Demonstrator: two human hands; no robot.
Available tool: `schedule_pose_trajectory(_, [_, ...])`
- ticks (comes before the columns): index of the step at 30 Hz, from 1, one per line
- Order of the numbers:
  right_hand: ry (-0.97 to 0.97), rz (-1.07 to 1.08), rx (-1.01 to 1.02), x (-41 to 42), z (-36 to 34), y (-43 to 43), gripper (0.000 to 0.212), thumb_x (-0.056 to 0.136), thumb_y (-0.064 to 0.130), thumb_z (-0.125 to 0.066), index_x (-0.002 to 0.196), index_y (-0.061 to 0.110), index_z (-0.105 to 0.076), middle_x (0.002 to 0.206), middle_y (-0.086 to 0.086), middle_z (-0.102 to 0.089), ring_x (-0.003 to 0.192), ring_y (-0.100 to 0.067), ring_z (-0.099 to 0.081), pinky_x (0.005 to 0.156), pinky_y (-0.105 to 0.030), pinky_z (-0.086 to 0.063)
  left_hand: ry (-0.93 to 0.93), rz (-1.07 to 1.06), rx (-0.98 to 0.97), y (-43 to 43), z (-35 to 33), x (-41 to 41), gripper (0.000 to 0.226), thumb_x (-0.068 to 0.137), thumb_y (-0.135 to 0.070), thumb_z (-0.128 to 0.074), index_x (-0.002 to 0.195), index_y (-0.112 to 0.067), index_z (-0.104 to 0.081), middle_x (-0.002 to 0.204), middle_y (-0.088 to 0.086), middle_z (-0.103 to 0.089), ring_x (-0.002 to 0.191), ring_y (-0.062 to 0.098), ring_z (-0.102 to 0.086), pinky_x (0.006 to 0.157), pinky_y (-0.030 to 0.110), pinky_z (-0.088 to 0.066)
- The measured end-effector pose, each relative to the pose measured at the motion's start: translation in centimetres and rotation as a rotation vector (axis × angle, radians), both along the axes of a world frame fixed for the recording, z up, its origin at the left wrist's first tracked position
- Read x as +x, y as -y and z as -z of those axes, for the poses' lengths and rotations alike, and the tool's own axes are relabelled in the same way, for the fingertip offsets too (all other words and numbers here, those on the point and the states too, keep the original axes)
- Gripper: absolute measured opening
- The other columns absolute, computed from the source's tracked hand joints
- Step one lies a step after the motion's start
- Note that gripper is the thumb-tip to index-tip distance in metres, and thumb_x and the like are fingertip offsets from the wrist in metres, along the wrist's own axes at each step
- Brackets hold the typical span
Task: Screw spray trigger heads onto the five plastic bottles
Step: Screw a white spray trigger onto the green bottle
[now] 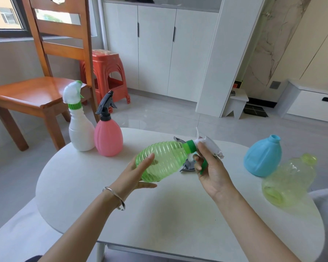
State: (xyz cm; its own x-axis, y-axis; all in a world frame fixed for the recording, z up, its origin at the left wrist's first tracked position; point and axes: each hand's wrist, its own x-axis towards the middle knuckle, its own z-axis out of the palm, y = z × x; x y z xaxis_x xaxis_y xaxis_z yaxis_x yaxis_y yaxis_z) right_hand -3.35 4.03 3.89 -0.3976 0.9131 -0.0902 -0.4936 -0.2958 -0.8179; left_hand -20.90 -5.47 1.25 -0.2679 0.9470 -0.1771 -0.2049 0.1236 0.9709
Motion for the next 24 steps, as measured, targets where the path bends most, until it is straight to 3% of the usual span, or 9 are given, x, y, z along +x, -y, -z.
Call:
schedule_pose_trajectory(3, [0.065, -0.024, 0.041, -0.1, 0.5, -0.3, 0.04, 0.047, 0.036, -0.084, 0.084, 0.022, -0.076, 0.066, 0.008, -0.058, 0.055, -0.003, -0.05, 0.046, -0.014, -0.038, 0.003, 0.049, 0.083, 0.3, 0.1, -0.1, 0.073, 0.055, -0.045, -0.075, 0.122, -0.029, -0.049, 0.126, 0.007, -0.06, 0.111, 0.021, -0.063, 0.077, 0.032, -0.057])
schedule_pose_trajectory(7, [0.19, -0.041, 0.194, 0.3, 0.8, -1.1, 0.058, 0.036, 0.05, -0.089, 0.087, 0.026, -0.076, 0.093, 0.002, -0.07, 0.086, -0.008, -0.066, 0.065, -0.02, -0.052, -0.072, 0.105, 0.138, 0.4, 0.4, -0.5, 0.095, 0.047, -0.029, -0.085, 0.131, -0.025, -0.042, 0.13, 0.004, -0.057, 0.112, 0.017, -0.062, 0.079, 0.023, -0.053])
schedule_pose_trajectory(9, [0.2, -0.075, 0.248, 0.4, 0.7, -1.2, 0.056, 0.038, 0.049, -0.089, 0.088, 0.027, -0.075, 0.096, 0.001, -0.071, 0.092, -0.012, -0.066, 0.07, -0.024, -0.053, -0.052, 0.15, 0.135, 0.3, 0.5, -0.5, 0.099, 0.046, -0.045, -0.088, 0.132, -0.021, -0.044, 0.131, 0.005, -0.057, 0.113, 0.016, -0.062, 0.078, 0.022, -0.053])
schedule_pose_trajectory(12, [0.217, -0.069, 0.289, 0.1, 0.8, -1.1, 0.055, 0.039, 0.048, -0.089, 0.088, 0.026, -0.076, 0.093, -0.004, -0.069, 0.087, -0.018, -0.064, 0.077, -0.03, -0.053, 0.07, 0.193, -0.036, 0.5, -0.4, -0.5, 0.079, 0.062, -0.076, -0.05, 0.125, -0.029, -0.051, 0.123, 0.006, -0.063, 0.095, 0.023, -0.069, 0.071, 0.036, -0.058])
schedule_pose_trajectory(14, [0.227, -0.026, 0.26, 0.0, 1.1, -1.1, 0.058, 0.036, 0.05, -0.09, 0.086, 0.025, -0.076, 0.093, -0.005, -0.068, 0.086, -0.019, -0.064, 0.075, -0.03, -0.053, 0.015, 0.143, -0.041, 0.3, -0.3, -0.7, 0.077, 0.067, -0.074, -0.042, 0.128, -0.027, -0.047, 0.125, 0.01, -0.061, 0.09, 0.025, -0.069, 0.067, 0.037, -0.059])
schedule_pose_trajectory(18, [0.168, 0.013, 0.164, 0.1, 1.5, -1.6, 0.063, 0.031, 0.048, -0.091, 0.086, 0.022, -0.075, 0.093, 0.001, -0.071, 0.091, -0.015, -0.066, 0.07, -0.023, -0.054, -0.086, 0.13, 0.131, 0.3, 0.2, -1.0, 0.092, 0.052, -0.051, -0.083, 0.131, -0.022, -0.047, 0.129, 0.001, -0.061, 0.113, 0.018, -0.062, 0.082, 0.022, -0.053])
schedule_pose_trajectory(21, [0.186, 0.021, 0.176, -0.1, 1.6, -1.5, 0.066, 0.03, 0.049, -0.091, 0.087, 0.021, -0.074, 0.094, 0.0, -0.072, 0.089, -0.013, -0.067, 0.07, -0.023, -0.054, 0.032, 0.194, 0.007, 0.5, -0.2, -0.6, 0.081, 0.065, -0.07, -0.06, 0.132, -0.028, -0.044, 0.127, 0.006, -0.061, 0.105, 0.025, -0.067, 0.079, 0.033, -0.057])
schedule_pose_trajectory(22, [0.191, 0.025, 0.172, -0.2, 1.6, -1.4, 0.066, 0.029, 0.049, -0.091, 0.086, 0.021, -0.074, 0.092, 0.001, -0.072, 0.087, -0.012, -0.068, 0.069, -0.023, -0.054, 0.056, 0.189, -0.022, 0.5, -0.2, -0.5, 0.073, 0.069, -0.071, -0.05, 0.131, -0.031, -0.043, 0.126, 0.008, -0.061, 0.098, 0.028, -0.069, 0.073, 0.037, -0.058])
schedule_pose_trajectory(24, [0.181, 0.041, 0.144, -0.2, 1.7, -1.4, 0.063, 0.027, 0.048, -0.092, 0.082, 0.021, -0.074, 0.085, 0.004, -0.072, 0.08, -0.009, -0.068, 0.066, -0.021, -0.054, 0.004, 0.143, 0.023, 0.4, 0.0, -0.6, 0.062, 0.073, -0.059, -0.055, 0.127, -0.031, -0.044, 0.129, 0.008, -0.058, 0.094, 0.025, -0.07, 0.07, 0.035, -0.058])
